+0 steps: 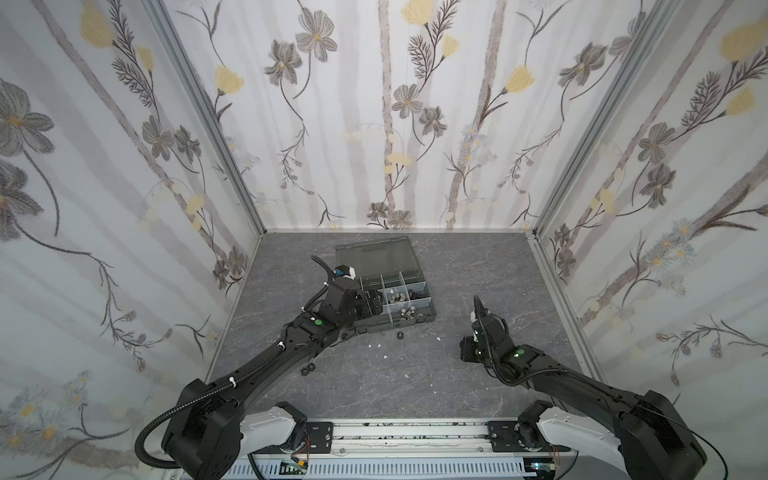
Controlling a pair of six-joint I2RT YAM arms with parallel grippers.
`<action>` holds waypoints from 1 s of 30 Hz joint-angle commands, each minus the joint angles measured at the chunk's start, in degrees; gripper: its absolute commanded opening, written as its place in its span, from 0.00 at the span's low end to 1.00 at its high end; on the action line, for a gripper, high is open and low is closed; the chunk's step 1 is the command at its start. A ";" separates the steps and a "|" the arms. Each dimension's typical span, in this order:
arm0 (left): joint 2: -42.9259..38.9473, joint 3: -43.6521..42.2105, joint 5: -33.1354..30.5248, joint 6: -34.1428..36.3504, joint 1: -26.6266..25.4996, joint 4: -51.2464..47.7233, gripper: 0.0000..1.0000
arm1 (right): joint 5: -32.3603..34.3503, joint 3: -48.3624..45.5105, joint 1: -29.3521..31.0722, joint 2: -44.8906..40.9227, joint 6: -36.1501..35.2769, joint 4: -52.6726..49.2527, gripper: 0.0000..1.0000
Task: Sort the screws and nuts into containers
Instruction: 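Carry the bolt over the box with the right gripper while the left withdraws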
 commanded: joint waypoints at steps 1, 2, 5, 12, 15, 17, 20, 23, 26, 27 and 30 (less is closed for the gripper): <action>-2.49 0.18 -1.63 0.52 0.49 -1.59 0.94 | -4.56 3.85 0.31 0.97 -3.47 4.17 0.00; -3.29 0.32 -1.91 0.59 0.63 -2.14 0.95 | -5.57 5.11 0.39 1.77 -4.03 5.01 0.00; -5.96 0.70 -3.02 1.08 1.09 -4.70 0.98 | -9.37 9.74 0.95 5.64 -6.63 7.71 0.01; -12.85 1.82 -6.47 2.01 1.97 -11.35 1.00 | -15.67 21.84 3.64 16.69 -10.85 13.28 0.04; -15.59 2.32 -8.23 2.17 2.22 -14.44 1.00 | -17.52 27.35 4.51 22.58 -11.73 14.36 0.03; -17.43 2.55 -9.48 2.17 2.40 -16.59 1.00 | -18.75 30.96 5.16 26.54 -12.15 14.80 0.02; -19.93 2.75 -11.48 1.73 2.57 -19.95 1.00 | -20.90 36.32 5.91 33.26 -12.31 15.63 0.01; -21.72 2.86 -13.09 1.51 2.76 -22.98 1.00 | -22.79 41.64 6.79 39.03 -12.30 16.00 0.01; -22.80 3.34 -14.45 1.65 2.93 -25.62 1.00 | -24.57 46.58 7.39 44.37 -12.02 15.80 0.00; -23.09 3.51 -14.93 1.72 2.95 -26.28 1.00 | -25.28 48.17 7.55 45.97 -11.79 15.70 0.00; -23.45 3.62 -15.70 1.90 3.11 -27.41 1.00 | -26.14 51.59 8.02 49.69 -11.44 15.59 0.00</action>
